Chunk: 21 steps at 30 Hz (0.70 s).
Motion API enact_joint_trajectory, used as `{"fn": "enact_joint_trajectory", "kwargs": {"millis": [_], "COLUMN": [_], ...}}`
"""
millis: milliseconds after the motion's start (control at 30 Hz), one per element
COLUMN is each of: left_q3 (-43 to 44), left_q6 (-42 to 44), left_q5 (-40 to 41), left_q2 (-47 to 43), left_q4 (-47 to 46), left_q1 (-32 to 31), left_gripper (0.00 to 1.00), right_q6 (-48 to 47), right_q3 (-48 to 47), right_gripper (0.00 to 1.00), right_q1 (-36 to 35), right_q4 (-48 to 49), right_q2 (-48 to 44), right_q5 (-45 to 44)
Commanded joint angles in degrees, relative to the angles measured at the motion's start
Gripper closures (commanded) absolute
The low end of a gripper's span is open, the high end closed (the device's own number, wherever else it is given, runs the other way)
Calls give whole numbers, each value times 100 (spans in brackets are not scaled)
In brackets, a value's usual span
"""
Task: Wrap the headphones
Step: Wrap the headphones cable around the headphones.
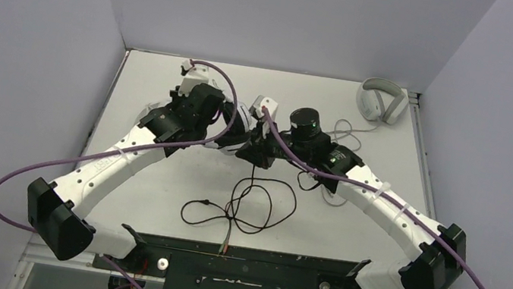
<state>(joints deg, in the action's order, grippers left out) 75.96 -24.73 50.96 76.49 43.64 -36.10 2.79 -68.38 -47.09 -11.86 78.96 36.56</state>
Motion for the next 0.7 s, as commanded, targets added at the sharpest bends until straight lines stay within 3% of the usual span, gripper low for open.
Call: {"fn": "enact_joint_trajectory", "kwargs": {"millis": [0,233,533,667], "left_q3": [-80,262,718,917], "left_q6": [1240,1802,1845,1745], "left_q5": [-77,-791,-2185,-2404], "left_q2": [-295,-127,86,188], "left_q4": [-1023,-484,165,534], "left_q1": [-69,-227,-428,-474], "left_gripper": [100,100,100,100], "right_q6": [-439,-885,-773,-625], "right_q3": [-663,-1009,-996,-786], "right_gripper": [97,91,86,85], "right_q1": [203,422,680,851], "right_q4": [-661,-1298,-940,-674], "right_q2": [-121,75,163,117], "right_q5": [-701,-1484,-2582,-2898]}}
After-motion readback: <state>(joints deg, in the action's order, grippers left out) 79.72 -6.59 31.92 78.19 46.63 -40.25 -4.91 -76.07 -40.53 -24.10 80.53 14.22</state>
